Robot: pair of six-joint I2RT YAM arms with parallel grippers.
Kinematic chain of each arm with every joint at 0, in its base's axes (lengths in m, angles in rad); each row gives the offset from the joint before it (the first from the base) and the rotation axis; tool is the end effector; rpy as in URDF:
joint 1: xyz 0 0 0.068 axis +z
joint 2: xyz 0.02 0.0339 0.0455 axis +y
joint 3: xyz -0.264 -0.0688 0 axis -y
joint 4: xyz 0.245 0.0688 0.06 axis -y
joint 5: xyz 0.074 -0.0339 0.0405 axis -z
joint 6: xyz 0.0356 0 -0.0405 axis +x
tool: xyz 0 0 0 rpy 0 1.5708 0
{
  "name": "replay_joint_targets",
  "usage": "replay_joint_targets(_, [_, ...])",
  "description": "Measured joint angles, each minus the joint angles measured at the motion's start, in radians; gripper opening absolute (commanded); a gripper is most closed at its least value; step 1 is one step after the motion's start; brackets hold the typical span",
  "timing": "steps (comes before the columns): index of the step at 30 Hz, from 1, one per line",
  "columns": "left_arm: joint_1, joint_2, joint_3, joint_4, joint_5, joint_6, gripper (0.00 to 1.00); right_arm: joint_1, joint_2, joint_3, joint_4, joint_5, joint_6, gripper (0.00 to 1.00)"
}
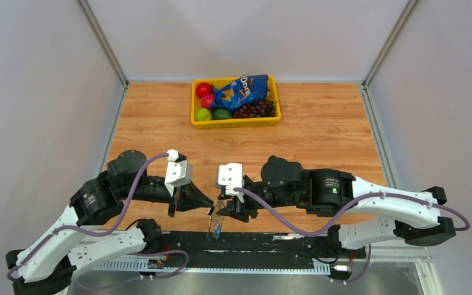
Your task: Put the keys on the keyring
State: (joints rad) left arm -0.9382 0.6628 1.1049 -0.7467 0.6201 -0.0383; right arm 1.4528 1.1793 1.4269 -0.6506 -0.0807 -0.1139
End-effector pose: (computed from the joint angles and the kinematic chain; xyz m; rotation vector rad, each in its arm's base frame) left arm 0.0459 -0.0976 0.4041 1.2664 1.5633 -1.2283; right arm 0.0257 0.2415 0.4328 -1.5202 1.4471 0.9267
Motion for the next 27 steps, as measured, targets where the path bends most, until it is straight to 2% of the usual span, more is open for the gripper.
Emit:
replay_joint_targets(6, [0.0,-0.004,0.0,-0.015,0.004,0.014,0.0,-0.005,0.038,0.009,-0.003,-0.009,0.0,0.41])
replay_joint_targets(17, [0.0,-0.024,0.0,-0.02,0.004,0.019,0.0,-0.016,0.046,0.021,0.0,-0.027,-0.003,0.29])
replay_joint_targets(27, [0.0,-0.026,0.0,-0.018,0.007,0.019,0.0,-0.028,0.049,0.021,0.021,-0.031,-0.003,0.25])
